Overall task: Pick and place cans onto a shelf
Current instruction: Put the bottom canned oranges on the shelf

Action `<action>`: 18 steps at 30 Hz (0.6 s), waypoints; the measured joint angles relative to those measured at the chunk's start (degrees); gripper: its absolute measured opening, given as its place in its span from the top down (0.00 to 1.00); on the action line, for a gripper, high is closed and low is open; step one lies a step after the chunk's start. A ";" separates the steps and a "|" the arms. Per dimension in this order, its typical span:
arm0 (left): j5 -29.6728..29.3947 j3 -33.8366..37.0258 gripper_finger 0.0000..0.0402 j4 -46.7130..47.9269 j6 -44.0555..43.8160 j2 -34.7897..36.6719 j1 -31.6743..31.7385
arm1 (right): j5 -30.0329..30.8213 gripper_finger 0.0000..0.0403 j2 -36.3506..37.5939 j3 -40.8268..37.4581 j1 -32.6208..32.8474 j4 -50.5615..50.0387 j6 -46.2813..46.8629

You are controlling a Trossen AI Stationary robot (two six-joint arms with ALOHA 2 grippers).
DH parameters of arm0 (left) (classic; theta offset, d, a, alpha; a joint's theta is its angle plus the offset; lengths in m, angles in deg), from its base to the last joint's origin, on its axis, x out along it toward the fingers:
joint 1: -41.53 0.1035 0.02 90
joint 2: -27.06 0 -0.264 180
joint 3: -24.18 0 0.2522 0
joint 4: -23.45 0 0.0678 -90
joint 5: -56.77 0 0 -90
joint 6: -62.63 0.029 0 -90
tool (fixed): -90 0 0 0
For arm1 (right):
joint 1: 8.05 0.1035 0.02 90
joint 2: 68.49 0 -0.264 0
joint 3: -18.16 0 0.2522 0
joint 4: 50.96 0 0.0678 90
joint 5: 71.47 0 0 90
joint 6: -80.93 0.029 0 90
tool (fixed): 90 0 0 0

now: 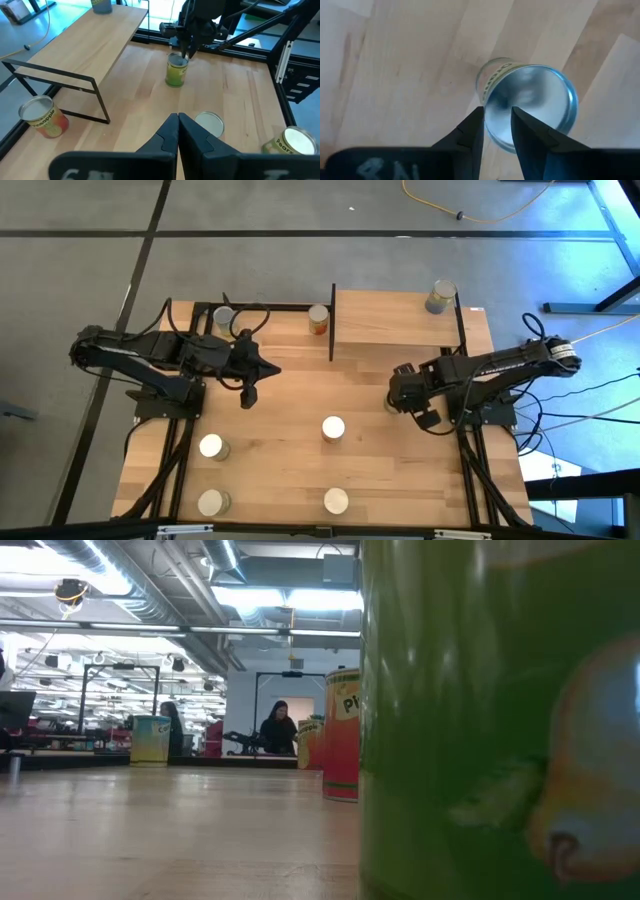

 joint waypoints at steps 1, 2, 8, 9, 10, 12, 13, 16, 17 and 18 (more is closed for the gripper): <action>0.00 0.00 1.00 0.00 0.00 0.00 0.00 | -0.80 0.75 0.00 -0.57 -0.36 0.31 -0.04; 0.00 0.00 1.00 0.02 0.00 0.00 0.00 | -2.04 0.75 -0.02 -1.24 -0.64 0.56 0.00; -0.02 0.00 1.00 0.06 0.00 0.00 0.04 | -2.13 0.75 0.35 -3.87 -1.00 3.27 -0.06; -0.02 0.00 1.00 0.04 0.00 0.00 0.04 | -1.39 0.75 0.32 -3.87 -0.98 3.53 -0.07; -0.02 0.00 1.00 0.04 0.00 0.00 0.04 | -0.93 0.76 0.27 -3.87 -0.94 3.90 -0.08; -0.02 0.00 1.00 0.04 0.00 0.01 0.04 | -0.64 0.77 0.20 -3.91 -1.00 4.70 -0.08; -0.02 0.00 1.00 0.05 0.00 0.02 0.04 | -0.47 0.78 0.17 -3.96 -1.00 5.09 -0.08; -0.02 0.00 1.00 0.04 0.00 0.02 0.04 | -0.62 0.87 0.13 -3.98 -1.00 5.64 0.20; -0.02 0.00 1.00 0.07 0.00 0.02 0.04 | -0.83 0.91 0.10 -4.00 -1.00 5.67 0.38; -0.02 0.00 1.00 0.07 0.00 0.02 0.04 | -0.97 0.95 0.07 -4.00 -1.00 5.73 0.38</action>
